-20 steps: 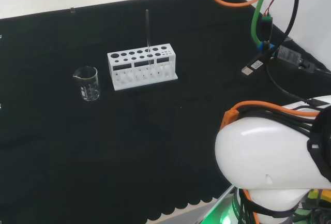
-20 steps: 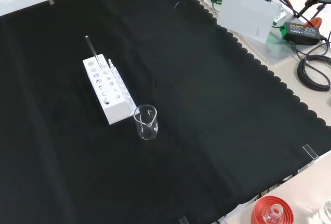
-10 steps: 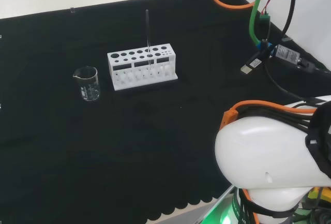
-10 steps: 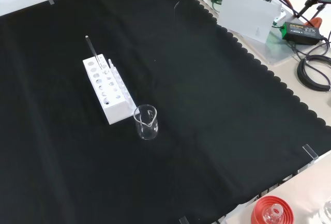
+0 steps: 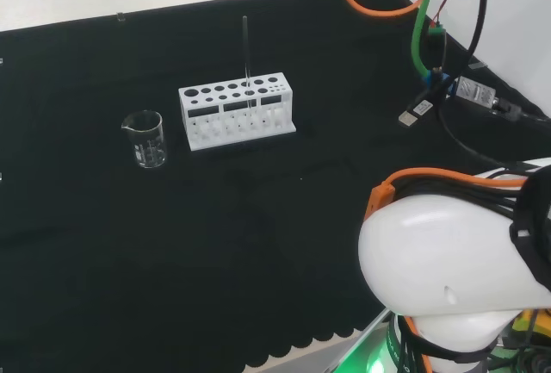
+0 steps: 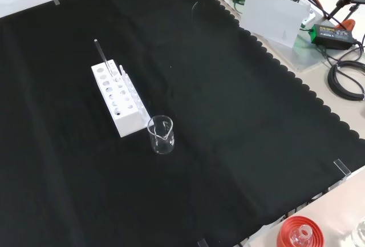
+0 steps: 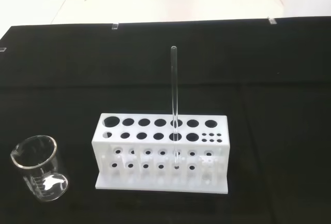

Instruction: Take the glass rod from the white test tube rack.

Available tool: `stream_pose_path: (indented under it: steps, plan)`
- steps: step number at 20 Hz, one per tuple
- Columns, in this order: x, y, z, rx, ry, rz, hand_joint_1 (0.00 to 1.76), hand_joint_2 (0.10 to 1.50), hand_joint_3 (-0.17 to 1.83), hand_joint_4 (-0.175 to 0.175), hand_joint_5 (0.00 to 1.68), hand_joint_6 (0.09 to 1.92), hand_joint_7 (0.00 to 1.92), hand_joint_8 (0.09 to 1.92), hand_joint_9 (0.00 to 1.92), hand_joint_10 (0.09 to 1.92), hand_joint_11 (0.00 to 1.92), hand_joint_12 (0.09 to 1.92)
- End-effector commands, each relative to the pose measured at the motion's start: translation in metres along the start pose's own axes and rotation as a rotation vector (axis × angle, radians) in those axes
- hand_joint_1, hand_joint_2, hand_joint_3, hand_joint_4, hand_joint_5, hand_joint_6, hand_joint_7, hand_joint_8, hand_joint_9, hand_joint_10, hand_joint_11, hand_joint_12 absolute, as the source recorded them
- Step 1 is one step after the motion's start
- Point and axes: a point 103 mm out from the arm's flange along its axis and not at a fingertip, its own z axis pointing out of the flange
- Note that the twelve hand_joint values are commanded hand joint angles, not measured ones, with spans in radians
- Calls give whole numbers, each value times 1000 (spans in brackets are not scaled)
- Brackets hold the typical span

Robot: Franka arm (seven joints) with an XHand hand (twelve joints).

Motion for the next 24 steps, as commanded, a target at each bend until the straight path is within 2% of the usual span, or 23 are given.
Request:
stream_pose_path:
  steps: [1,13,24]
  plan:
    - [2,34,11,18,2,-34,528,866,395,-18,278,87,174,764,369,923,336,1411]
    - [-20,103,43,98,27,-70,538,854,398,-29,329,87,300,807,483,915,432,1397]
    - [-39,149,80,164,49,-101,539,848,403,-33,359,87,371,820,522,907,438,1396]
